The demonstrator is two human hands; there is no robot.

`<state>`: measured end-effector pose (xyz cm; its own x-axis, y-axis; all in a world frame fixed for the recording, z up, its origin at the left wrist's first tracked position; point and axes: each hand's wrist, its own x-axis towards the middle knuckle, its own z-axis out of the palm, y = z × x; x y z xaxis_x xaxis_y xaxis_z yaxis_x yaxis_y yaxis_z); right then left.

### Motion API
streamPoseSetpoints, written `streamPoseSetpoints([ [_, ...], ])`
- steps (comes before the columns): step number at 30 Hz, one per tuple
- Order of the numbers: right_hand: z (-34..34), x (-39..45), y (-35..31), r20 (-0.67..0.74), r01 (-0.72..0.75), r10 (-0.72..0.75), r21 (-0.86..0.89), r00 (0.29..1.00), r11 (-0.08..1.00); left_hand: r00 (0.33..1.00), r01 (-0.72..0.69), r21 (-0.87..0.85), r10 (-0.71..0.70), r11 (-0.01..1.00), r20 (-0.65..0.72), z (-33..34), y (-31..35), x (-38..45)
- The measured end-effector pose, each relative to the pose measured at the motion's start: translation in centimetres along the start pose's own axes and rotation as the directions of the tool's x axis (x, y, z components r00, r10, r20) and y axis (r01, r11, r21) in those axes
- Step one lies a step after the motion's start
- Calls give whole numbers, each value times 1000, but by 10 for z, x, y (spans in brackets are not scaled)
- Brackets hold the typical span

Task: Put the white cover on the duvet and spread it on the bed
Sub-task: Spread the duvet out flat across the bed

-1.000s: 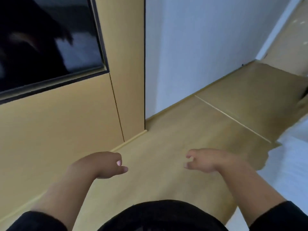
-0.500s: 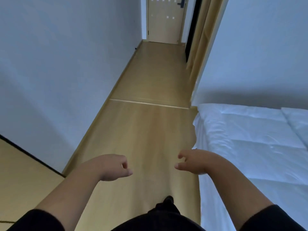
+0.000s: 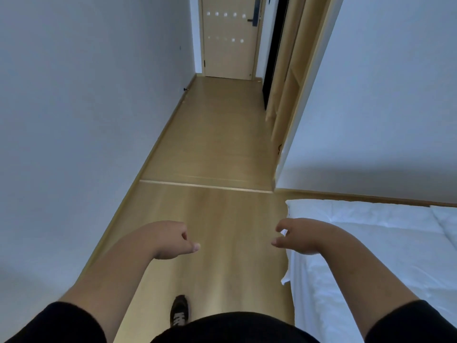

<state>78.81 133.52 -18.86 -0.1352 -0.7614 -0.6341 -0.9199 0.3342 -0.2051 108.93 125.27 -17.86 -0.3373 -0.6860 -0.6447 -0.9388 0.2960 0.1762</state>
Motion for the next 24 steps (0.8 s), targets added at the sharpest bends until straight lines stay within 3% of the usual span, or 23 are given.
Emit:
streamPoseSetpoints([
  [6,-62,97,24,-48,-165,170,101,984,981,997,-78,110,77,991,13,-94,-7,155],
  [11,-122,148,36,-84,-303,342,307,936,902,981,-192,190,190,963,27,-203,4,272],
  [16,-153,163,76,-41,-439,515,467,856,768,939,-341,244,339,908,50,-280,84,358],
  [24,-202,227,185,44,-538,626,559,779,631,850,-527,365,474,767,230,-315,257,486],
])
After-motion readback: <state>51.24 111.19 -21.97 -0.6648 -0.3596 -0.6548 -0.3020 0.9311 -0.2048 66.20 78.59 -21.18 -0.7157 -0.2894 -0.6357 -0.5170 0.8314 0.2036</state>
